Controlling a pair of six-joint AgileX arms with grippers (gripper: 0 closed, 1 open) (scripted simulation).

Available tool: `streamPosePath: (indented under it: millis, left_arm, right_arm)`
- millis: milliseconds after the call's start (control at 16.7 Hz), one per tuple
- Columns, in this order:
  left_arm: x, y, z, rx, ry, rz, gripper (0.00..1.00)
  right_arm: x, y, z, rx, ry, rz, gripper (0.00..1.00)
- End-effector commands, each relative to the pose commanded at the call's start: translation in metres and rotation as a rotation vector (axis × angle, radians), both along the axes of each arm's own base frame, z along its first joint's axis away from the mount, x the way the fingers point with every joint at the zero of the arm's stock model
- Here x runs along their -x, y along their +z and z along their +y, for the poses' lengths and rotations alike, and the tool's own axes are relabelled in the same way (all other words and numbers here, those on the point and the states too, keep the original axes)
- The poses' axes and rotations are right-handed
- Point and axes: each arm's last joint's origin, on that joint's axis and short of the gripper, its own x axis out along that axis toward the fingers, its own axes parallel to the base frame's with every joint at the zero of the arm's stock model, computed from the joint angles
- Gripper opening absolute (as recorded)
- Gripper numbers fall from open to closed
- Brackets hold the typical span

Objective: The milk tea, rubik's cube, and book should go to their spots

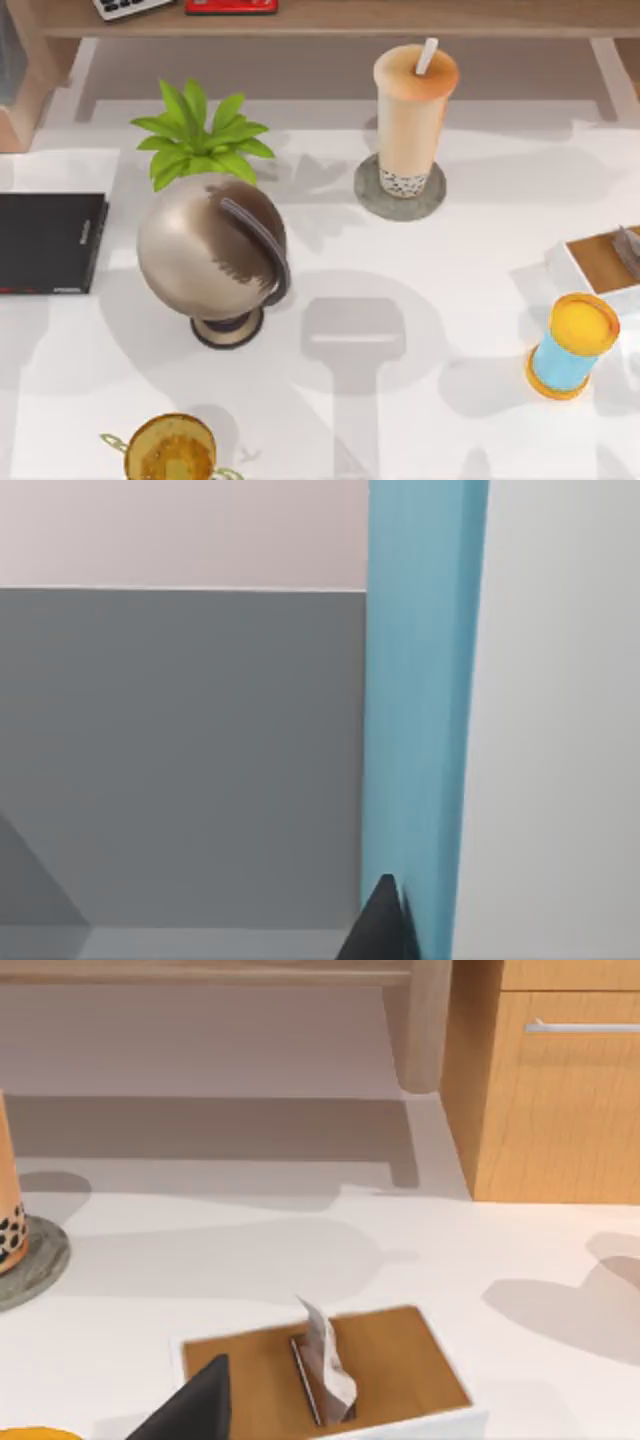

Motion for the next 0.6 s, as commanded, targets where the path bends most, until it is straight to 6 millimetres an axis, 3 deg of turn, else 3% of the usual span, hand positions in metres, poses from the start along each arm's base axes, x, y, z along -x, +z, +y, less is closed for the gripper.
streamPosePath:
  millis: [600]
  left_arm:
    - [0.0068,0.0056,0.0048,-0.002,0.011,0.002,0.0]
  right_arm:
    - [0.0,0.0,0.0,0.0,0.0,0.0,1.0]
